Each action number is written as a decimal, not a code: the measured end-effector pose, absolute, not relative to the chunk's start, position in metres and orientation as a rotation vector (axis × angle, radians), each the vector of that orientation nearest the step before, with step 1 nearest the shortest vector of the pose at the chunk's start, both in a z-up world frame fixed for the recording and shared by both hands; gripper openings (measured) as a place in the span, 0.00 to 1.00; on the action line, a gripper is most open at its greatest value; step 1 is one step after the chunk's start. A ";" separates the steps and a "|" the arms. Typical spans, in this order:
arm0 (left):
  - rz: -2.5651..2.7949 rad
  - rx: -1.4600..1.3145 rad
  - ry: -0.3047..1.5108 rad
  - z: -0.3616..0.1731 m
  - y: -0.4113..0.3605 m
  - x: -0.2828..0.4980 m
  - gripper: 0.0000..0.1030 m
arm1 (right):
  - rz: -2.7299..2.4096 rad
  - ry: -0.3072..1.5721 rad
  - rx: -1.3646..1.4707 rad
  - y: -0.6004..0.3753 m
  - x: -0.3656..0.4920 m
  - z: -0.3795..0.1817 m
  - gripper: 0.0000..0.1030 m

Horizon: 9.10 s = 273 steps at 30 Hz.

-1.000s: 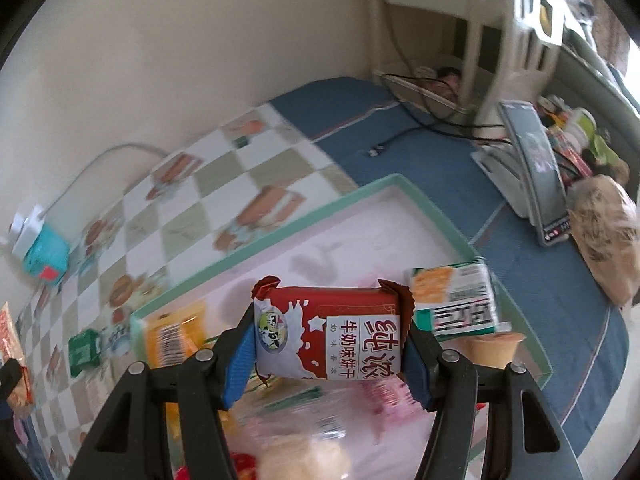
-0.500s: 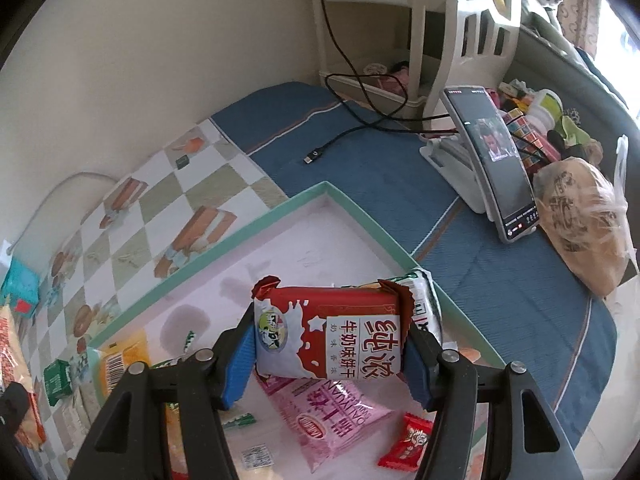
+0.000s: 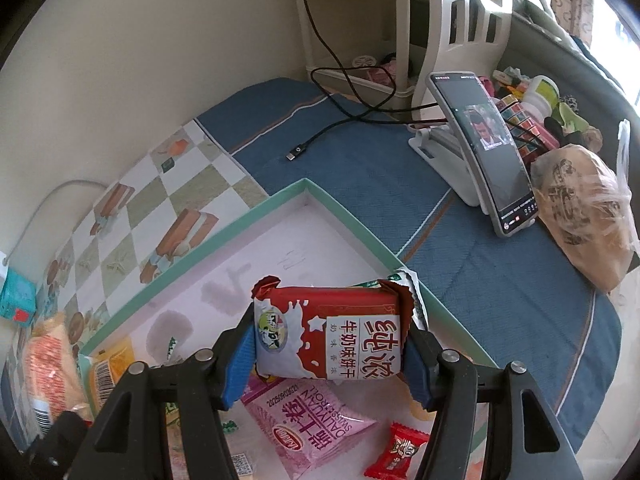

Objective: Organize snacks

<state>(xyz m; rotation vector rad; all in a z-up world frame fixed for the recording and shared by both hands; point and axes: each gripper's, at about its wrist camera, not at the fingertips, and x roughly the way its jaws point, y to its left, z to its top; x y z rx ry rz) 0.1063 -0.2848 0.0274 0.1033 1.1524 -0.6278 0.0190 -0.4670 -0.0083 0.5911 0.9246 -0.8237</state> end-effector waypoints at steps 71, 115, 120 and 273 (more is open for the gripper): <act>-0.021 -0.164 1.164 0.024 -0.088 0.163 0.95 | -0.571 0.969 0.370 -0.359 0.062 0.037 1.00; 0.110 -0.245 1.269 -0.046 -0.002 0.213 0.95 | -0.167 1.069 0.154 -0.183 0.167 -0.046 0.62; 0.106 -0.257 1.275 -0.048 -0.001 0.212 0.95 | -0.167 1.066 0.179 -0.189 0.165 -0.046 0.55; -0.058 0.148 1.218 -0.014 -0.067 0.012 0.93 | -0.418 1.075 0.234 -0.272 -0.051 -0.003 1.00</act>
